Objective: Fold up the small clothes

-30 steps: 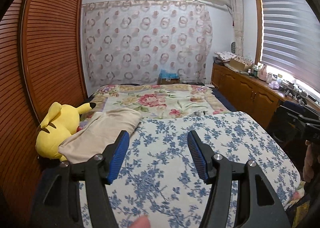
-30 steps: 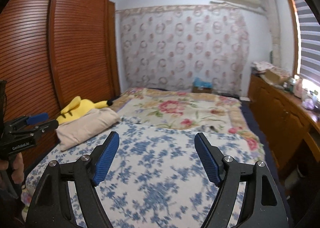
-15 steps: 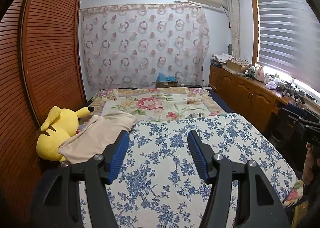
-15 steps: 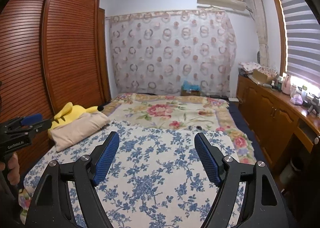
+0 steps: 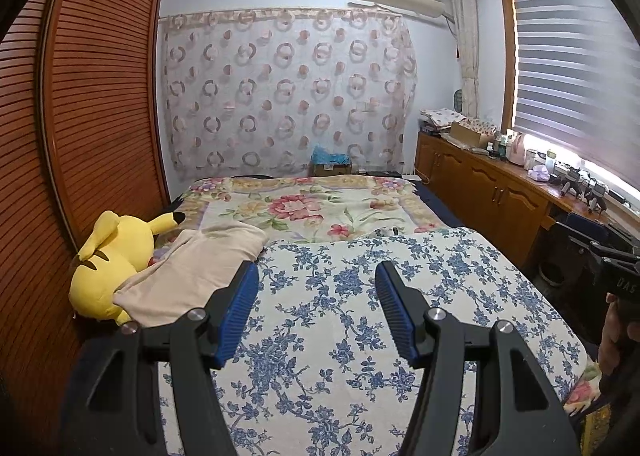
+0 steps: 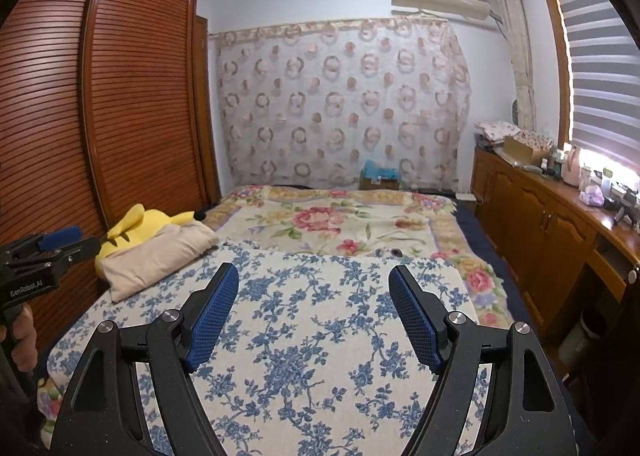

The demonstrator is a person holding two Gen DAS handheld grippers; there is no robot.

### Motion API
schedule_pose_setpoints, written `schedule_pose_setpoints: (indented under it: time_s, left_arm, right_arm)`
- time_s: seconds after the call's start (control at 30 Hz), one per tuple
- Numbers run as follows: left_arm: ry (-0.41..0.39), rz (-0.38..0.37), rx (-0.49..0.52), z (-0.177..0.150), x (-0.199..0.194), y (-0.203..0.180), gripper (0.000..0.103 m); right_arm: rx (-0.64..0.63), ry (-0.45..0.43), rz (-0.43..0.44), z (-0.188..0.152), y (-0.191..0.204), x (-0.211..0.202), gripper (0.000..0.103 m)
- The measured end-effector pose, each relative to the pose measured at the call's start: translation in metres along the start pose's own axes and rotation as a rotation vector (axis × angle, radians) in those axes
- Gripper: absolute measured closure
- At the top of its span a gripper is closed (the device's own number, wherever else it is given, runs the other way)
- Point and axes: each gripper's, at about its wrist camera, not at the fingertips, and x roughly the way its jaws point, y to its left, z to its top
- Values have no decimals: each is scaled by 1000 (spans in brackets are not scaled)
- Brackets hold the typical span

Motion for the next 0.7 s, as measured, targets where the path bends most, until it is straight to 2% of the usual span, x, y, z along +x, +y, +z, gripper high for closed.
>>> schedule_pose_setpoints:
  time_s: [0.7]
  left_arm:
    - [-9,0,0,4,-5,-13,42]
  right_arm:
    - [8,-5,-12,-3,-10,-5,23]
